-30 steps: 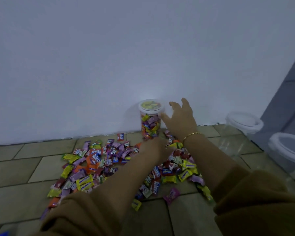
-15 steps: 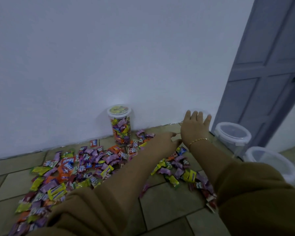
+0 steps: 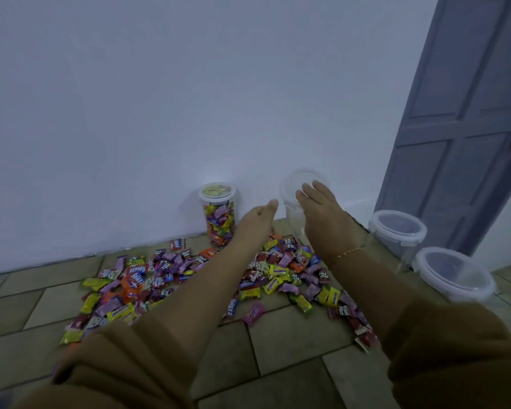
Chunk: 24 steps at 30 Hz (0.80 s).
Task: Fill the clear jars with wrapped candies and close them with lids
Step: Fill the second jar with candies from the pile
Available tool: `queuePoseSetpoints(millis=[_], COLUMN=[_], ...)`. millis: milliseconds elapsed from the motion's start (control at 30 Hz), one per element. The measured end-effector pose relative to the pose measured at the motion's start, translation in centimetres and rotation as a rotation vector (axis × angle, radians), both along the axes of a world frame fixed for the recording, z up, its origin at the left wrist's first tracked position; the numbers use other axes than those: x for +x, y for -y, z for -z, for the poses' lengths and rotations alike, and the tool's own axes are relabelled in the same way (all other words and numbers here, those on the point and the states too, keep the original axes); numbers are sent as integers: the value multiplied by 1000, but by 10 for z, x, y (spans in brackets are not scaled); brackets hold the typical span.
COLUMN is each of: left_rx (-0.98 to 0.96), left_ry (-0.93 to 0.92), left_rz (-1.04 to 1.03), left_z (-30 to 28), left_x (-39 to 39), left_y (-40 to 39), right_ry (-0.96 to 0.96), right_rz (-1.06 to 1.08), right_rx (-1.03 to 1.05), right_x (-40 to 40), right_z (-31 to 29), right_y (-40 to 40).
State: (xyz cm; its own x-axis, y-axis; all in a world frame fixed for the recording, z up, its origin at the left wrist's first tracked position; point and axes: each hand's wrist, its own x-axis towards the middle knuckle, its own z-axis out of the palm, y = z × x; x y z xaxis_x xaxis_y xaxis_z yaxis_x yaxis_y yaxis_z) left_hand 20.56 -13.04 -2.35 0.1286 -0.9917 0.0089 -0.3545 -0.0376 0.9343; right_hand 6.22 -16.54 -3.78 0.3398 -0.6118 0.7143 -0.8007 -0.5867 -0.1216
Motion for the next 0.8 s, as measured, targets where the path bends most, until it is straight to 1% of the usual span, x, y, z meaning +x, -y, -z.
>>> queuePoseSetpoints(millis=[100,167,233,300,433,533,633,700,767,800], left_rx=[-57,-55,10,58,103,138,104,67,55,49], left_ry=[-62,-99,-174,-209,-203,-159,-10,45,55,77], left_rz=[-32,-19,7,13,-20,-51,-141,-186,-227,-246], left_z=[-13,-18,-16,-7,12,21,29,32,33,33], left_x=[17,32,50,67,83,92,96,99,101,102], left_y=[-17,-36,-55,-78,-112,-136,-152,-162,-170,-175], right_ry=[70,94,122,125,-1,-11,1,24,88,148], right_rz=[-84,-169,-226,-293,-387,-416,-504,-568,-620,-624], right_rx=[-23,-13,96,194,164,244,216,309,540,625], right_x=[15,24,32,38,50,56,58,59,56,55], right_z=[-10,-9,-4,4,14,12,19,24,20,17], right_y=[-27,-49,-72,-95,-133,-150,-161,-163,-169,-172])
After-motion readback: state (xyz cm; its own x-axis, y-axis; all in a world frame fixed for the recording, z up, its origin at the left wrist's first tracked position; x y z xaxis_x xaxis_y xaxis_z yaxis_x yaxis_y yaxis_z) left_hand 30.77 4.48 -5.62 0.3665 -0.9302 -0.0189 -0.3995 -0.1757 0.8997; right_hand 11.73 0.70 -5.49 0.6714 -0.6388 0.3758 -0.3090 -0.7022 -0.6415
